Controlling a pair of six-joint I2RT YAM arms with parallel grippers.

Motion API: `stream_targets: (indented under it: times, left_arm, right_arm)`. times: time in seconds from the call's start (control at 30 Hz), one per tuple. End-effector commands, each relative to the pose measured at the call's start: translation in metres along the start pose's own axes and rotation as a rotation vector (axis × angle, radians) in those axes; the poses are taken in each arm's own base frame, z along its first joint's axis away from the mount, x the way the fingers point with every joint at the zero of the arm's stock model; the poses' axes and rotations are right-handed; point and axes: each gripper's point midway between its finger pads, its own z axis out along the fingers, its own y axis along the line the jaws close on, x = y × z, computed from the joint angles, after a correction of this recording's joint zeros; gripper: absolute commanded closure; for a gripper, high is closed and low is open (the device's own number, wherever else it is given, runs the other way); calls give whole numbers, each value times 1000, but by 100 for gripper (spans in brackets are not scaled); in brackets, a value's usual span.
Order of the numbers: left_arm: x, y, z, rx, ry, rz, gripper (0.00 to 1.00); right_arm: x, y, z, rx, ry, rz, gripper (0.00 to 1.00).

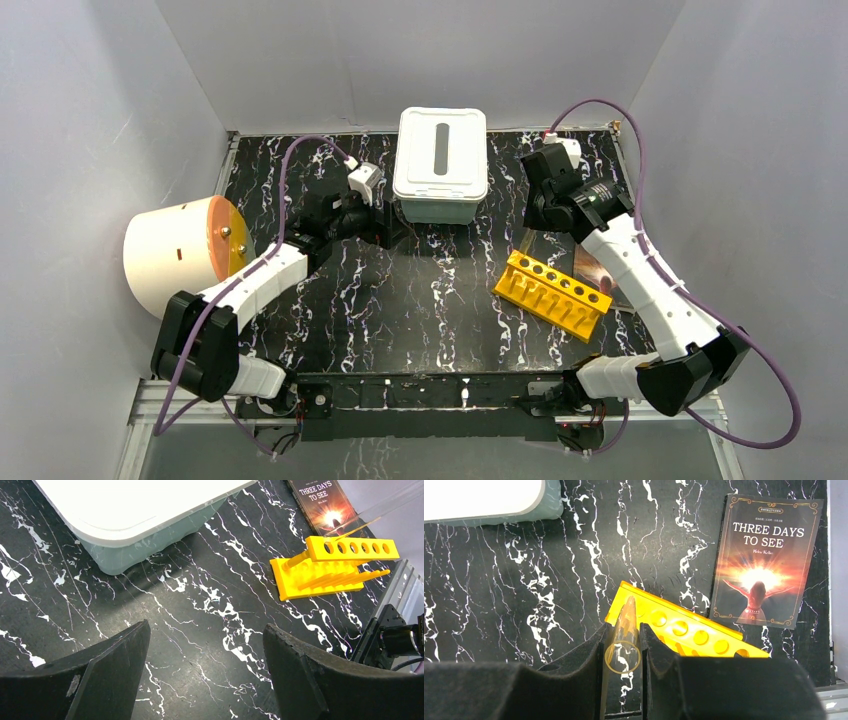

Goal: Organize the chemistry lab equipment

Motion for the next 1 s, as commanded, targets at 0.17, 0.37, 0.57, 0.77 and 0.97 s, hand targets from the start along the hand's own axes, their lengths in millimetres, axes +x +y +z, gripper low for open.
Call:
stream_targets:
  times: [0.17, 0.37, 0.57, 0.77, 0.97]
  left_arm:
    - [-6, -10, -6, 34, -28, 16, 18]
    - [-4, -9, -5, 30, -23, 14, 18]
    - [-3, -8, -3, 27, -13, 6, 18]
    - [-4, -7, -3, 22, -10, 7, 18]
    - [-3, -6, -3, 18, -5, 10, 18]
  right_arm:
    - [-4, -6, -9, 11, -10, 17, 74]
    - [-3, -9, -14, 13, -4, 19, 75]
    - [4, -6, -5, 2, 6, 18, 74]
    - [4, -4, 1, -2, 2, 14, 74]
    - [8, -5, 6, 4, 8, 6, 75]
